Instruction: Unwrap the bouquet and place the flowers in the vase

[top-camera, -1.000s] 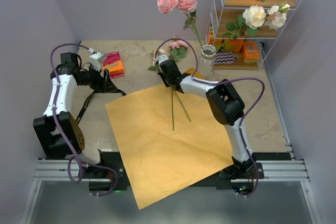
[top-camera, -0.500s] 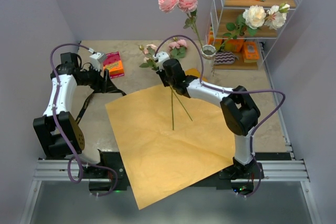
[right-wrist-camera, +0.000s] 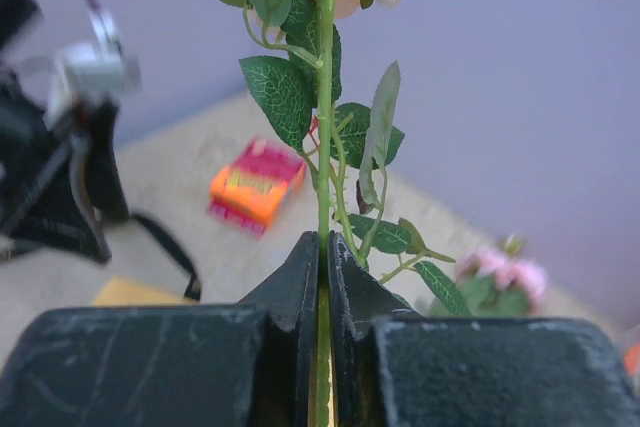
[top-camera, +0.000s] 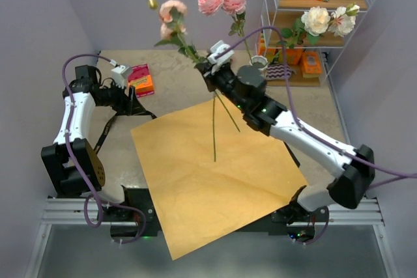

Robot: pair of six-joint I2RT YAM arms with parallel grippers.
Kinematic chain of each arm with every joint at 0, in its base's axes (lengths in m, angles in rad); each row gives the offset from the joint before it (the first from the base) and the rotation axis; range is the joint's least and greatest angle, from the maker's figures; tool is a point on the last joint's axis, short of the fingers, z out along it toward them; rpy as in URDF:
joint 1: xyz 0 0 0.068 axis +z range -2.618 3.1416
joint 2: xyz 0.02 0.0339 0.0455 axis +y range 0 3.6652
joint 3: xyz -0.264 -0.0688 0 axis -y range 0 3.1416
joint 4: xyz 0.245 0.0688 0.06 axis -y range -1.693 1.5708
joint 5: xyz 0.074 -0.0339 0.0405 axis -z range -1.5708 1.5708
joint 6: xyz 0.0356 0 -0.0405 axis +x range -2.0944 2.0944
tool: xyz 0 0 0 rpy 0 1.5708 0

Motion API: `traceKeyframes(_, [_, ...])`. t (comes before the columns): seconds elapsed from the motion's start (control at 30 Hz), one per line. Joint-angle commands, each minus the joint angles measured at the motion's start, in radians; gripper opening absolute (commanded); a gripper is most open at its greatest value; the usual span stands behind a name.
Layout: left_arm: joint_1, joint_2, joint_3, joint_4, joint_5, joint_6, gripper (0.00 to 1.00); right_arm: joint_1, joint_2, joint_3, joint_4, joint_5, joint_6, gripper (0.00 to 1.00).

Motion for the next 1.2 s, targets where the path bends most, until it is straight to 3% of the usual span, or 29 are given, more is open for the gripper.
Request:
traceKeyframes(0.0, [0.003, -0.034, 0.009, -0.002, 0.035, 0.009, 0.73, -0.005, -0.172, -0.030, 0.289, 0.015, -0.161, 0.00])
traceKeyframes(0.17, [0.003, -0.037, 0.016, -0.007, 0.033, 0.012, 0.73, -0.007, -0.258, -0.022, 0.447, 0.164, -0.311, 0.00])
traceKeyframes(0.23, [0.003, -0.037, 0.016, -0.007, 0.035, 0.012, 0.73, -0.010, -0.265, -0.051, 0.613, 0.204, -0.389, 0.00])
traceKeyframes(0.5, [0.003, -0.031, 0.016, -0.010, 0.036, 0.018, 0.73, -0.135, -0.138, -0.009, 0.950, 0.296, -0.489, 0.00])
traceKeyframes(0.73, [0.003, -0.027, 0.023, -0.009, 0.043, 0.023, 0.73, -0.249, 0.012, 0.071, 1.060, 0.310, -0.481, 0.00])
traceKeyframes(1.17, [0.003, 0.004, 0.056, -0.019, 0.047, 0.034, 0.73, -0.313, 0.170, 0.134, 1.110, 0.336, -0.447, 0.00])
